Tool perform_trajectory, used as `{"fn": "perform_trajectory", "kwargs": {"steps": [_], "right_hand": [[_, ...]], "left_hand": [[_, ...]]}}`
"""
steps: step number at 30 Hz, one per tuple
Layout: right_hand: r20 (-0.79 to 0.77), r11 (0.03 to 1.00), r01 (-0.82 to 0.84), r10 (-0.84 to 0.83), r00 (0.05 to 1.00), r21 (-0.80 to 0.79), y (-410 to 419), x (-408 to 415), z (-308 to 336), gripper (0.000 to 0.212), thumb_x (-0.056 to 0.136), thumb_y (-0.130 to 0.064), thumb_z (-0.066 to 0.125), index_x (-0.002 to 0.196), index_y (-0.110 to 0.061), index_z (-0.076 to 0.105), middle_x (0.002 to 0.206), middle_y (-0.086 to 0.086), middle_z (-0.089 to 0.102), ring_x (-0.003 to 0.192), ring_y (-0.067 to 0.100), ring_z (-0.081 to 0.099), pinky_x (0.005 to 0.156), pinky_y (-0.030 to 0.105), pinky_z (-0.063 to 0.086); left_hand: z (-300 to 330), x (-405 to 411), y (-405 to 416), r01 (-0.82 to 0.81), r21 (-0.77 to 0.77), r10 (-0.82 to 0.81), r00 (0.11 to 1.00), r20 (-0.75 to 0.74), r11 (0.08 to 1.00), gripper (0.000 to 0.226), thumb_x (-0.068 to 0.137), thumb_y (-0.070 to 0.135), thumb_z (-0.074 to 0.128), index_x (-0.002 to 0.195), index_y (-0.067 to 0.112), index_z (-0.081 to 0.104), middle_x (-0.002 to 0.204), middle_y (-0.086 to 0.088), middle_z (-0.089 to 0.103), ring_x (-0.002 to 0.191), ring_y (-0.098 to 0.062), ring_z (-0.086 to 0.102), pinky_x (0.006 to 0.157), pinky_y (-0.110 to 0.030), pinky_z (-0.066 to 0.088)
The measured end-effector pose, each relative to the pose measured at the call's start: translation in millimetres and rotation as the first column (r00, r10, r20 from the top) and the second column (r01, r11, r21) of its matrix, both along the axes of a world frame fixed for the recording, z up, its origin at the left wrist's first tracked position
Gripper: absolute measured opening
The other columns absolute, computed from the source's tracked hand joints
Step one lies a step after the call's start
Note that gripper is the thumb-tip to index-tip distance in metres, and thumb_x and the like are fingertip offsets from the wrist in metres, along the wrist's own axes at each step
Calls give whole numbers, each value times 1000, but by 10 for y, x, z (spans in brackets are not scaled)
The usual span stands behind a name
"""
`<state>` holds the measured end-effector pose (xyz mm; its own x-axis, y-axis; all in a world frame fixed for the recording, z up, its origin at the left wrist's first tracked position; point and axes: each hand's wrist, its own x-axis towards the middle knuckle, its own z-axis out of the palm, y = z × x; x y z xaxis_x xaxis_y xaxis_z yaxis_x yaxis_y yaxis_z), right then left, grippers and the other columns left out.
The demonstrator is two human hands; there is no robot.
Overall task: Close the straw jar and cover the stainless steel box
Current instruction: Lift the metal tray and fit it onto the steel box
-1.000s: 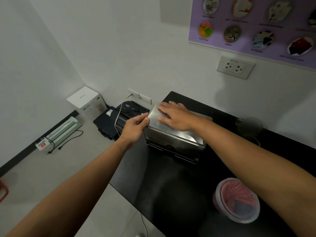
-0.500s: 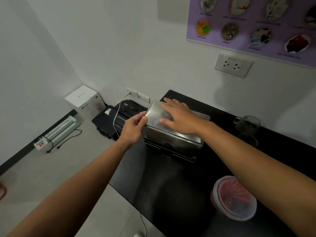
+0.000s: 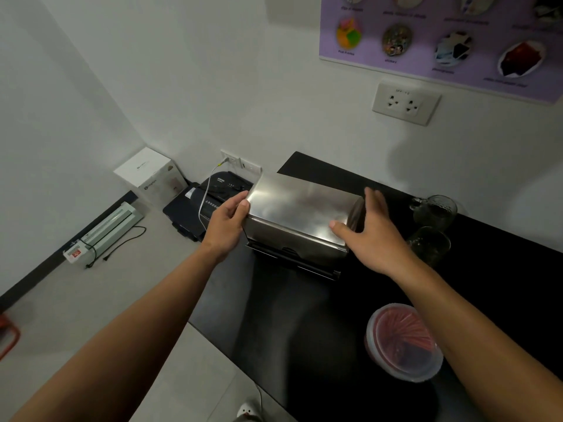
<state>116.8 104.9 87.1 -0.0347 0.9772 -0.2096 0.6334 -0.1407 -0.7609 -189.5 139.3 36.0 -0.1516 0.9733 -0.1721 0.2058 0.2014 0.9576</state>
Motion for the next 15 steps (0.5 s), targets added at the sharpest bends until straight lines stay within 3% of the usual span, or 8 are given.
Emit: {"fn": "perform_trajectory", "kwargs": {"steps": [2, 4, 6, 8, 10, 12, 15], "right_hand": [[-70, 995, 47, -53, 996, -90, -61, 62, -118, 117, 90, -63, 70, 168, -21, -7, 177, 2, -7, 162, 23, 7, 121, 32, 16], [-139, 982, 66, -92, 986, -176, -102, 104, -214, 120, 87, -69, 68, 168, -22, -7, 177, 5, 3, 161, 28, 16, 122, 39, 23], [-206, 966, 71, -124, 971, -248, -116, 116, -295, 120, 85, -73, 67, 168, -24, -4, 176, 5, 12, 159, 30, 22, 121, 42, 27], [-279, 956, 46, -131, 951, -290, -124, 91, -350, 117, 85, -71, 69, 169, -24, 3, 175, 5, 21, 157, 31, 29, 122, 45, 30], [-322, 957, 17, -114, 940, -289, -124, 39, -381, 98, 88, -63, 71, 166, -26, 24, 166, 2, 42, 146, 27, 46, 118, 51, 41], [-342, 968, 5, -94, 935, -253, -120, -15, -389, 68, 93, -52, 72, 152, -32, 44, 146, -7, 61, 129, 17, 60, 111, 51, 49], [-395, 972, 22, -115, 911, -232, -86, -57, -369, 54, 96, -38, 74, 145, -34, 51, 130, -17, 67, 120, 10, 65, 109, 48, 52]], "left_hand": [[-7, 37, -7, -12, -31, 12, 1000, 12, 999, 39, 110, 37, 51, 148, 30, 57, 132, 9, 69, 127, -17, 64, 113, -50, 50], [-21, 60, -9, 18, -64, -16, 1000, 21, 998, 34, 109, 45, 46, 134, 37, 67, 120, 12, 75, 124, -20, 65, 112, -50, 49], [-48, 64, 36, 30, -105, -21, 996, 82, 994, 40, 107, 49, 43, 134, 31, 68, 118, 1, 77, 124, -29, 67, 110, -50, 49], [-82, 55, 79, 54, -127, -37, 990, 138, 990, 45, 105, 50, 43, 135, 27, 67, 109, -4, 76, 109, -26, 71, 95, -42, 54], [-117, 34, 101, 99, -111, -84, 987, 135, 989, 53, 104, 49, 45, 141, 12, 52, 101, -10, 70, 95, -13, 70, 82, -31, 56], [-181, -1, 126, 119, -89, -109, 988, 112, 989, 53, 107, 49, 45, 138, 6, 40, 116, -15, 67, 96, -9, 68, 86, -30, 57], [-214, -57, 210, 157, -101, -145, 982, 118, 982, 48, 110, 48, 44, 145, 15, 51, 112, 1, 76, 98, -11, 74, 84, -29, 59]]}}
